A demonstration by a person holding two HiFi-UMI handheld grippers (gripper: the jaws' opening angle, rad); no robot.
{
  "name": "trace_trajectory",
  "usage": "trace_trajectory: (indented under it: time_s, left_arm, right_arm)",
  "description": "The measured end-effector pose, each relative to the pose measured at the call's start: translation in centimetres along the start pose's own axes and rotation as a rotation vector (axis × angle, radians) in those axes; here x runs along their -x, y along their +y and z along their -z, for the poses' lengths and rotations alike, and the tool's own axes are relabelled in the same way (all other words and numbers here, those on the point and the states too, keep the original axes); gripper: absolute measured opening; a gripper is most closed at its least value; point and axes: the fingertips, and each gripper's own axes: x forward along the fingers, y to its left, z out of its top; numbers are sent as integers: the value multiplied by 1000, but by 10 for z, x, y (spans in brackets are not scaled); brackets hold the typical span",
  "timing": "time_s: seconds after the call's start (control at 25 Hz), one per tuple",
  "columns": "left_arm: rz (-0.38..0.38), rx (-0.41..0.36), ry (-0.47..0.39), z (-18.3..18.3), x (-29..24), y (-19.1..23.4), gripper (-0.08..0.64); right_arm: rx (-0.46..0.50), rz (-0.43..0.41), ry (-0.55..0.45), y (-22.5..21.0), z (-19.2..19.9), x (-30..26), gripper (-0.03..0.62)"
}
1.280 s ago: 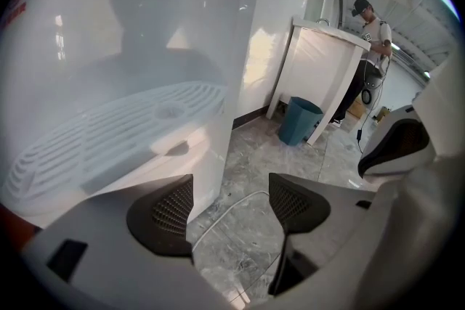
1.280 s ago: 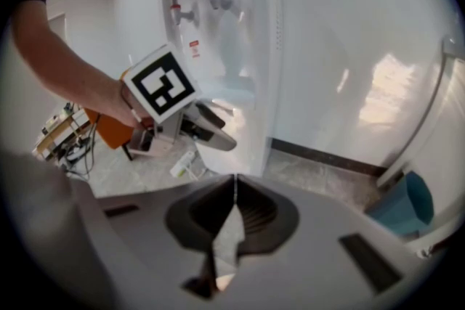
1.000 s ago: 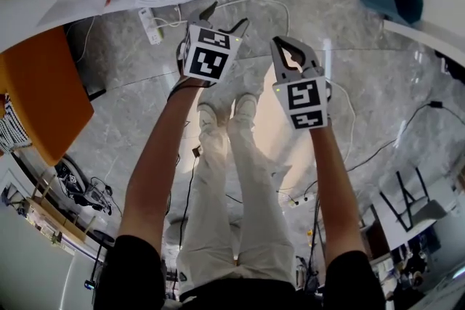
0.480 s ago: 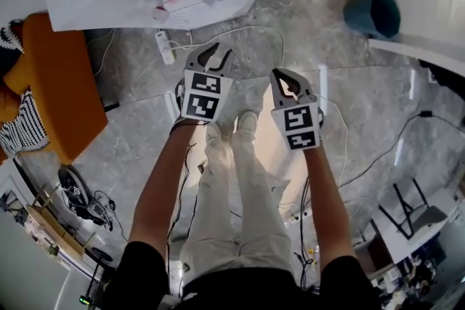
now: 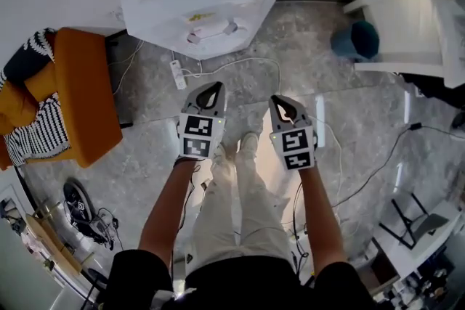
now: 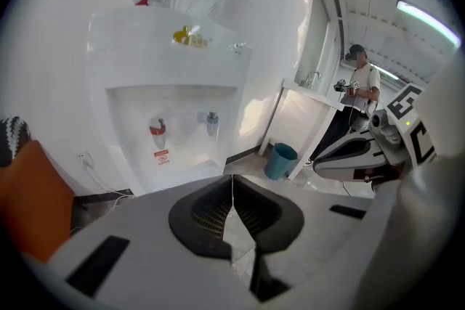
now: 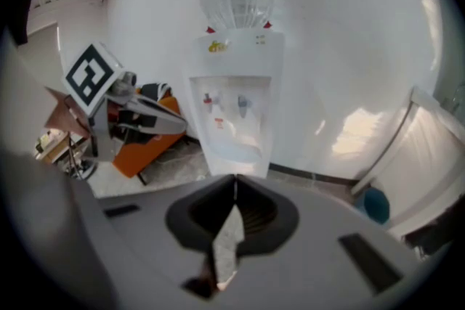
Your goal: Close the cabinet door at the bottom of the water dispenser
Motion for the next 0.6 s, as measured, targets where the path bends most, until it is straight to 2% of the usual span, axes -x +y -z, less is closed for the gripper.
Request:
trace_trajectory:
  time_s: [0.24,0.36,0.6]
  left_arm:
    - [18,-19,-76,-42,69,-24,13]
    - [21,-53,-118,-64,101,-31,12]
    - [-2,-62,-171,-100,159,-35,12]
  right_arm:
    - [-11,13,-60,21,-43,53,35]
    - [2,28,-94,32,-65,79,34]
    - [-46,25,-186,44,-111,125,34]
